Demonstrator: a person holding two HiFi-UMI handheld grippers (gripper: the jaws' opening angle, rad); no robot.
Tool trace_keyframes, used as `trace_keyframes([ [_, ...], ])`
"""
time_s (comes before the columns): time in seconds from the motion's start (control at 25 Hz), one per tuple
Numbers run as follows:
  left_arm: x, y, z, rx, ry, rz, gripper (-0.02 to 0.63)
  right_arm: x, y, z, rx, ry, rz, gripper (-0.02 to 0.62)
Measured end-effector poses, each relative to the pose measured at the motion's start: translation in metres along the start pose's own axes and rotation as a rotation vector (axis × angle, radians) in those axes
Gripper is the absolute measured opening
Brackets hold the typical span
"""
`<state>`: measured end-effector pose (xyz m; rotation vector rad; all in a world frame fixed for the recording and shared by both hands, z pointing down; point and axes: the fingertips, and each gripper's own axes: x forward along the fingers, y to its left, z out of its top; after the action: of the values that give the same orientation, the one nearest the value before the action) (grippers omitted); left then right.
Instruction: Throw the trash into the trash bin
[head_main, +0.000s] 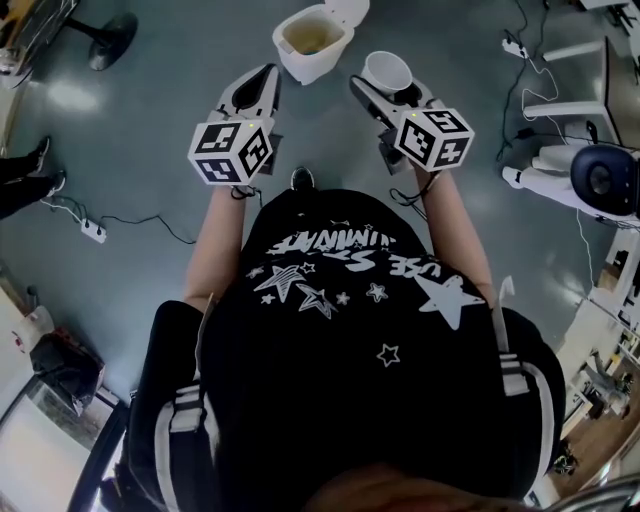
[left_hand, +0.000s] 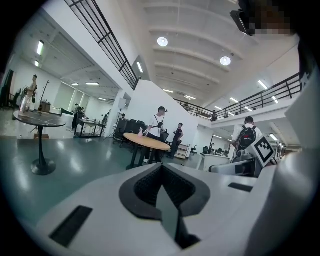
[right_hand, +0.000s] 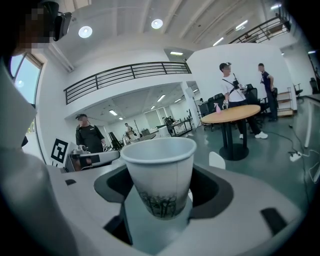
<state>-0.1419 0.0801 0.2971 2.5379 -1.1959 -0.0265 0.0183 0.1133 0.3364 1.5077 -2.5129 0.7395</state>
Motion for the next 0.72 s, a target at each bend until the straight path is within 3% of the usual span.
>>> trace_keyframes([
  [0.32,0.023,0.046,0.010,-0.006,0.012,0.003,0.011,0.049,-0.006,0.010,0.003,0.022,-0.014,0.333],
  [0.72,0.072,0.055,0.009,0.012,0.035,0.012,0.011,0.085,-0.046,0.022,0.028,0.036,0.002,0.333],
])
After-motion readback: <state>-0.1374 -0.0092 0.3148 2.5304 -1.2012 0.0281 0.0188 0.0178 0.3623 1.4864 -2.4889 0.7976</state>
